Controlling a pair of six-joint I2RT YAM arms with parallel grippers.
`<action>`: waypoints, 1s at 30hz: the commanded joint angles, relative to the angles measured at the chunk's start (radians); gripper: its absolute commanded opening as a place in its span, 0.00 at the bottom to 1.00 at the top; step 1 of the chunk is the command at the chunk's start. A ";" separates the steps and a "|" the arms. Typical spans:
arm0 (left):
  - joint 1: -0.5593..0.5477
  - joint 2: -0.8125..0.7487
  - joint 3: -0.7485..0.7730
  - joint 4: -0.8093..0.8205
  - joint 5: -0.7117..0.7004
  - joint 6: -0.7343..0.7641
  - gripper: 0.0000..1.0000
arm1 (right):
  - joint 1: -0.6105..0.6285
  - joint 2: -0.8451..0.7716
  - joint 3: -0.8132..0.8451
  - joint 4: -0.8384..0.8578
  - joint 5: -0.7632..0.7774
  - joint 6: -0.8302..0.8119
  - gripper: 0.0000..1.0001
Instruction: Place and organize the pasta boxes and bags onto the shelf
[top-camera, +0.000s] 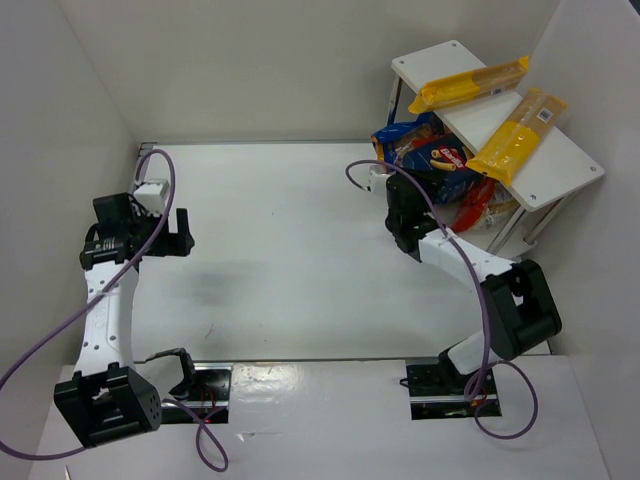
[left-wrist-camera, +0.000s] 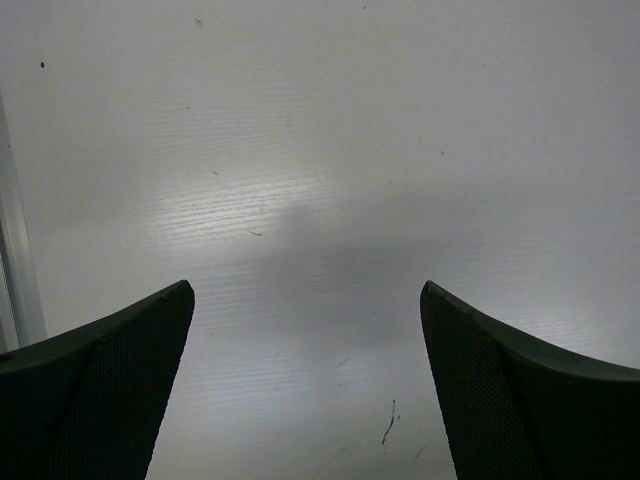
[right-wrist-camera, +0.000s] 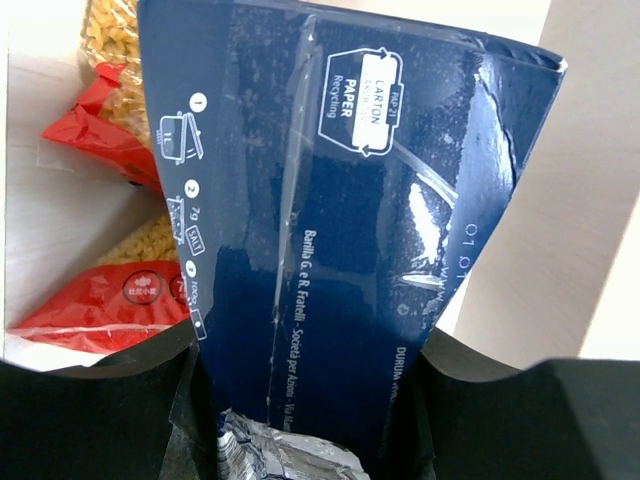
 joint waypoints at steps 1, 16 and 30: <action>0.006 -0.030 -0.007 0.011 0.024 0.015 0.99 | -0.027 0.008 0.007 0.196 0.066 -0.032 0.00; 0.006 -0.092 -0.007 0.020 0.024 0.015 0.99 | 0.003 0.071 0.036 0.327 0.078 -0.121 0.00; 0.016 -0.082 -0.007 0.020 0.024 0.015 0.99 | 0.024 0.117 0.105 0.384 0.040 -0.112 0.00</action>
